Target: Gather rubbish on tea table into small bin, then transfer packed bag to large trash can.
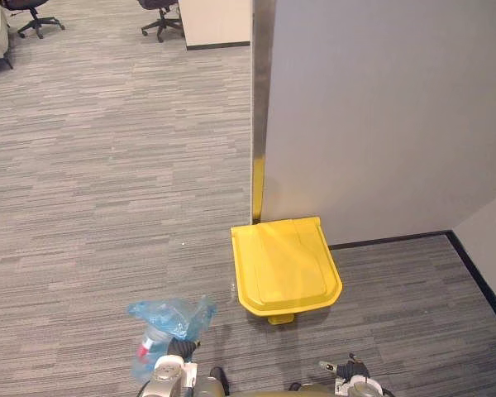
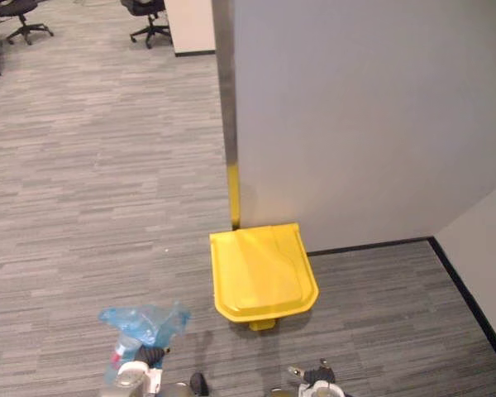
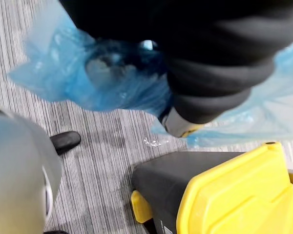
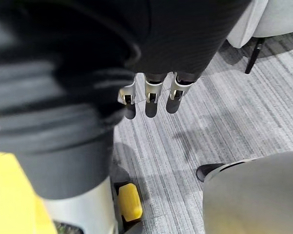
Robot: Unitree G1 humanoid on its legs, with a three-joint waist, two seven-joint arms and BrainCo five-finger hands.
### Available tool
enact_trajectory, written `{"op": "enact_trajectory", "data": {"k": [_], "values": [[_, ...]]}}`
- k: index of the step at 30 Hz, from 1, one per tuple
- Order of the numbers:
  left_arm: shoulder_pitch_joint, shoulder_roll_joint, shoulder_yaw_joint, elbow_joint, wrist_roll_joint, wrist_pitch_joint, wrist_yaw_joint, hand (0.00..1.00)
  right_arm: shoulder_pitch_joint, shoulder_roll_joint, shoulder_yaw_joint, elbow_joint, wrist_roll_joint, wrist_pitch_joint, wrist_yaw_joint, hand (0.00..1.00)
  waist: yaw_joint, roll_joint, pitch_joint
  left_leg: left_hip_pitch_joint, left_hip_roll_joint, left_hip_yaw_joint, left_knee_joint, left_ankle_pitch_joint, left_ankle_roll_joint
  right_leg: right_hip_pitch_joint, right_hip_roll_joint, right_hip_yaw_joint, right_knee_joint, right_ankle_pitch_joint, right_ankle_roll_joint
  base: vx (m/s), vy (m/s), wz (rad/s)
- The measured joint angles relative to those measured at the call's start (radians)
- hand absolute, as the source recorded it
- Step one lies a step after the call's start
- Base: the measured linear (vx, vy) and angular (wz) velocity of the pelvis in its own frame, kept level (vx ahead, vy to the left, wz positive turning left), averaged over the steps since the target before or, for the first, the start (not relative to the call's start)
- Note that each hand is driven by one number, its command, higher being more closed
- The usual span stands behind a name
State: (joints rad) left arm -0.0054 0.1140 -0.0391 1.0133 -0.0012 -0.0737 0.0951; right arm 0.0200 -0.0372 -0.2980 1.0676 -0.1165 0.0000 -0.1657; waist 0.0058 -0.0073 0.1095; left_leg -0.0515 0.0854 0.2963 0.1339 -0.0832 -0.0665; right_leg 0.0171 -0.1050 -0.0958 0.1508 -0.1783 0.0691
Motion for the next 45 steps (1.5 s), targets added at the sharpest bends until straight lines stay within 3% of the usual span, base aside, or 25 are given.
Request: {"op": "enact_trajectory", "data": {"k": [3,6,7,8,9,11,13,14,15,16,18,19,20,21,22,27,38,43,44,45], "values": [[0.002,-0.007,-0.019,0.000,0.000,0.000,-0.001,1.00,-0.023,-0.012,0.006,0.009,-0.001,0.001,0.000,0.00,0.002,-0.005,0.003,-0.035,-0.011,0.002,0.041,-0.041,0.021,-0.043,-0.018,0.022,0.046,-0.016,0.022,0.02,0.080,-0.20],[0.011,-0.005,-0.024,0.001,-0.001,0.003,0.000,1.00,-0.024,-0.012,0.004,0.004,0.002,0.004,0.002,0.00,-0.001,-0.010,0.020,-0.039,-0.010,0.018,0.116,-0.099,0.043,-0.131,-0.038,0.059,0.267,-0.039,0.046,0.03,0.129,-0.17],[0.013,0.002,-0.025,0.001,-0.001,0.003,-0.001,1.00,-0.032,-0.010,0.007,0.001,0.000,0.004,0.003,0.00,-0.004,-0.026,0.034,-0.006,-0.014,0.018,0.120,-0.125,0.059,-0.185,-0.055,0.057,0.428,-0.030,0.058,0.01,0.115,0.01],[0.016,0.003,-0.024,0.000,-0.001,0.003,-0.001,1.00,-0.040,-0.010,0.009,-0.002,-0.001,0.002,0.002,0.00,-0.006,-0.023,0.049,0.015,-0.013,0.015,0.134,-0.143,0.062,-0.228,-0.059,0.056,0.520,-0.042,0.062,0.04,0.081,0.06],[0.016,-0.001,-0.023,-0.001,-0.001,0.004,-0.001,1.00,-0.039,-0.010,0.028,-0.004,-0.002,0.001,0.002,0.00,-0.007,-0.035,0.047,0.033,-0.006,0.009,0.152,-0.170,0.070,-0.257,-0.044,0.044,0.528,-0.075,0.046,0.05,0.050,0.05],[0.006,-0.002,-0.016,-0.002,-0.001,0.003,0.000,1.00,-0.041,-0.001,0.039,-0.027,-0.002,-0.001,0.002,0.00,-0.006,-0.047,0.053,0.058,0.001,0.009,0.164,-0.195,0.073,-0.326,-0.015,-0.009,0.494,-0.075,0.032,0.14,0.043,0.02],[-0.012,-0.010,-0.016,-0.003,-0.001,0.003,0.000,1.00,-0.042,-0.002,0.047,-0.035,-0.002,-0.003,0.001,0.00,-0.006,-0.050,0.055,0.077,0.013,0.018,0.168,-0.212,0.064,-0.373,0.029,-0.059,0.323,-0.003,0.019,0.22,0.006,0.04],[-0.016,-0.019,-0.016,-0.003,0.000,0.002,0.000,1.00,-0.036,-0.003,0.046,-0.035,-0.003,0.000,0.001,0.00,-0.009,-0.047,0.056,0.093,0.015,0.020,0.169,-0.225,0.054,-0.315,0.040,-0.082,0.249,0.079,0.002,0.26,-0.023,-0.10],[-0.029,-0.027,-0.014,-0.008,0.000,-0.001,0.000,1.00,-0.031,-0.003,0.044,-0.033,-0.005,0.005,0.000,0.00,0.004,-0.057,0.056,0.107,0.013,0.023,0.185,-0.234,0.029,-0.260,0.057,-0.068,0.174,0.142,-0.091,0.33,-0.020,-0.20],[-0.040,-0.036,-0.013,-0.013,0.000,-0.002,-0.002,1.00,-0.046,-0.002,0.044,-0.033,-0.012,0.008,0.000,0.00,0.012,-0.036,0.072,0.104,0.027,0.024,0.203,-0.233,0.023,-0.262,0.058,-0.066,0.199,0.144,-0.090,0.27,0.003,-0.12],[-0.061,-0.073,0.017,-0.029,0.001,-0.002,-0.005,1.00,-0.037,-0.003,0.025,-0.085,-0.022,0.009,-0.001,0.00,-0.002,-0.027,0.108,0.142,-0.004,0.002,0.238,-0.222,0.009,-0.273,0.010,-0.060,0.378,0.050,-0.086,0.21,-0.015,0.22],[-0.058,-0.083,0.019,-0.031,0.003,-0.003,-0.005,1.00,-0.024,-0.005,0.027,-0.100,-0.025,0.009,-0.001,0.00,-0.003,-0.029,0.103,0.162,-0.009,-0.012,0.248,-0.223,0.008,-0.296,0.015,-0.048,0.413,-0.007,-0.062,0.15,-0.110,0.25],[-0.053,-0.079,0.021,-0.033,0.004,-0.005,-0.005,1.00,-0.011,0.001,0.039,-0.109,-0.036,0.008,0.000,0.00,0.003,-0.026,0.089,0.155,-0.009,-0.017,0.261,-0.232,0.006,-0.285,0.014,-0.026,0.379,-0.004,-0.062,0.17,-0.134,0.36],[-0.050,-0.076,0.024,-0.036,0.015,-0.006,-0.004,1.00,-0.005,0.000,0.047,-0.114,-0.040,0.007,0.002,0.00,0.002,-0.017,0.074,0.159,0.006,-0.042,0.279,-0.253,0.000,-0.257,0.016,-0.063,0.367,-0.013,-0.088,0.22,-0.150,0.44],[-0.055,-0.081,0.032,-0.037,0.020,-0.006,-0.005,1.00,-0.008,-0.001,0.047,-0.112,-0.042,0.007,0.003,0.00,0.003,0.003,0.062,0.154,0.031,-0.055,0.288,-0.272,-0.015,-0.260,0.033,-0.088,0.368,-0.020,-0.094,0.24,-0.097,0.38],[-0.056,-0.092,0.053,-0.040,0.023,-0.004,-0.009,1.00,-0.026,0.003,0.072,-0.106,-0.063,0.009,0.004,0.00,0.004,0.017,0.062,0.164,0.055,-0.058,0.204,-0.276,-0.031,-0.263,0.072,-0.094,0.337,-0.019,-0.100,0.09,-0.041,0.02],[-0.013,-0.082,0.049,-0.038,0.022,-0.001,-0.016,1.00,-0.021,0.006,0.082,-0.057,-0.079,0.007,0.004,0.00,0.003,-0.002,0.021,0.217,0.038,-0.045,0.113,-0.234,-0.035,-0.224,0.098,-0.055,0.244,0.064,-0.112,-0.04,0.018,-0.08],[-0.015,-0.086,0.018,-0.019,0.020,-0.001,-0.020,1.00,-0.017,0.018,0.091,-0.064,-0.078,0.005,0.002,0.00,0.006,-0.030,0.032,0.197,0.009,-0.004,0.142,-0.214,-0.016,-0.246,0.078,-0.010,0.243,0.116,-0.091,-0.19,-0.010,-0.18],[-0.018,-0.089,0.019,-0.019,0.019,0.000,-0.019,1.00,-0.012,0.019,0.097,-0.072,-0.077,0.004,0.003,0.00,0.009,-0.035,0.032,0.166,0.014,0.014,0.155,-0.203,-0.001,-0.263,0.079,0.001,0.220,0.156,-0.068,-0.28,-0.049,-0.07],[-0.020,-0.094,0.019,-0.021,0.018,-0.001,-0.019,1.00,-0.013,0.020,0.096,-0.089,-0.067,0.004,0.002,0.00,0.008,-0.021,0.035,0.136,0.030,0.027,0.155,-0.197,0.008,-0.287,0.067,-0.014,0.284,0.127,-0.063,-0.31,-0.065,0.07]]}}
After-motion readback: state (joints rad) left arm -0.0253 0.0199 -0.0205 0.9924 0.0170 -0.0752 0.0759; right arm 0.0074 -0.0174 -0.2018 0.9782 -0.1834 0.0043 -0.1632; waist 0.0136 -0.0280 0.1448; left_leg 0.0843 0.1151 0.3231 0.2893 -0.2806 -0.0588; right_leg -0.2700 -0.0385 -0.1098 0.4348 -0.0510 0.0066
